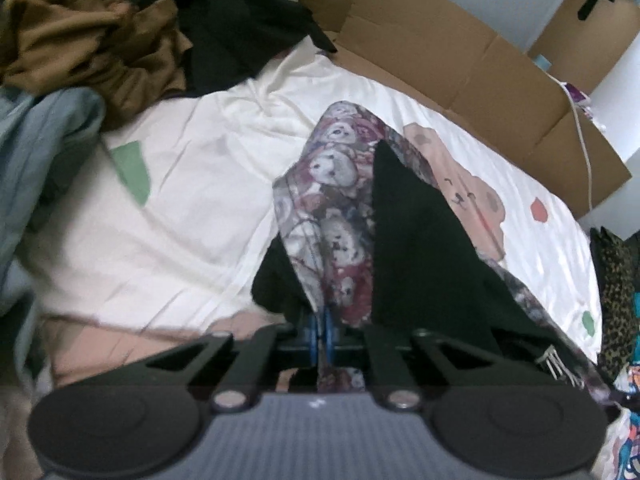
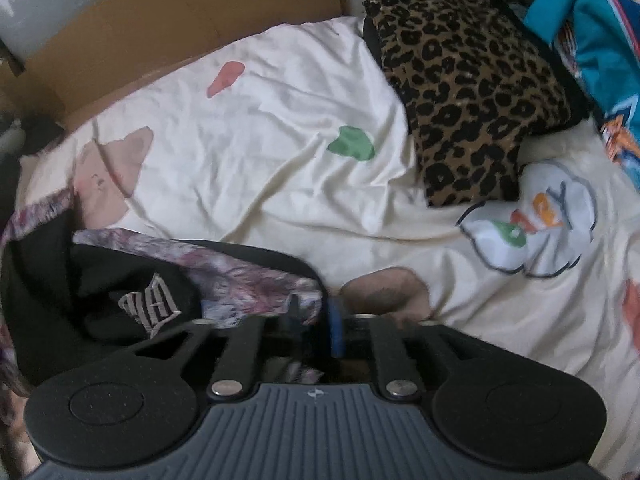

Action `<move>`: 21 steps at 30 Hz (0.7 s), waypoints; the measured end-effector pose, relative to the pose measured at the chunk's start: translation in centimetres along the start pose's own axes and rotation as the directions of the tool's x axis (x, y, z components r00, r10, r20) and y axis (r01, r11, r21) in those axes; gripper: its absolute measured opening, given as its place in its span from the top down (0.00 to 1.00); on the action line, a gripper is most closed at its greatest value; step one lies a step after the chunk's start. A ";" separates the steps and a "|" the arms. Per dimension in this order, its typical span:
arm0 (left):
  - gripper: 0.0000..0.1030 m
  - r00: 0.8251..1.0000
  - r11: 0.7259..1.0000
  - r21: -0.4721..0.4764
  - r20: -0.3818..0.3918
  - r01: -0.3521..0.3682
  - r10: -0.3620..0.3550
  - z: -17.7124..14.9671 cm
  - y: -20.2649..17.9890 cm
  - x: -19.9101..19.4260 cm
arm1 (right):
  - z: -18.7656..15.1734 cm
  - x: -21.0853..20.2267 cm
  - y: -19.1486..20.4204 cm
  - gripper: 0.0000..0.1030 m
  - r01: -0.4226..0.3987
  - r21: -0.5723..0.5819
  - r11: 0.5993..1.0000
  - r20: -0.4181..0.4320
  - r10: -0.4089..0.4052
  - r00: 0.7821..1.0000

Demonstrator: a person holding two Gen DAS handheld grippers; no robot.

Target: Fold clothes

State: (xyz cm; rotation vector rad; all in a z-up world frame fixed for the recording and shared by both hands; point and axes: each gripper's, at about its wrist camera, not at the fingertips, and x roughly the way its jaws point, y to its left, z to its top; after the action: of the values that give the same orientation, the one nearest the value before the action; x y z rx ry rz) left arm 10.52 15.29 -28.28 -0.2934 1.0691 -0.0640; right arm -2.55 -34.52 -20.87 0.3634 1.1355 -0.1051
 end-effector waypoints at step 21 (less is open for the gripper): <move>0.98 0.988 0.986 -0.072 -0.048 -0.149 0.146 -9.6 3.8 -10.3 | 0.8 -5.8 5.2 0.53 -0.148 -0.193 0.970 -0.006 0.150 0.989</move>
State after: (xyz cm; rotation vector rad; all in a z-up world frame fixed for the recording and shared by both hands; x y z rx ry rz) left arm -3.18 18.91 -24.83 -0.2812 1.1339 0.1039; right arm -2.94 -30.46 -14.20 0.2737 1.0953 0.1353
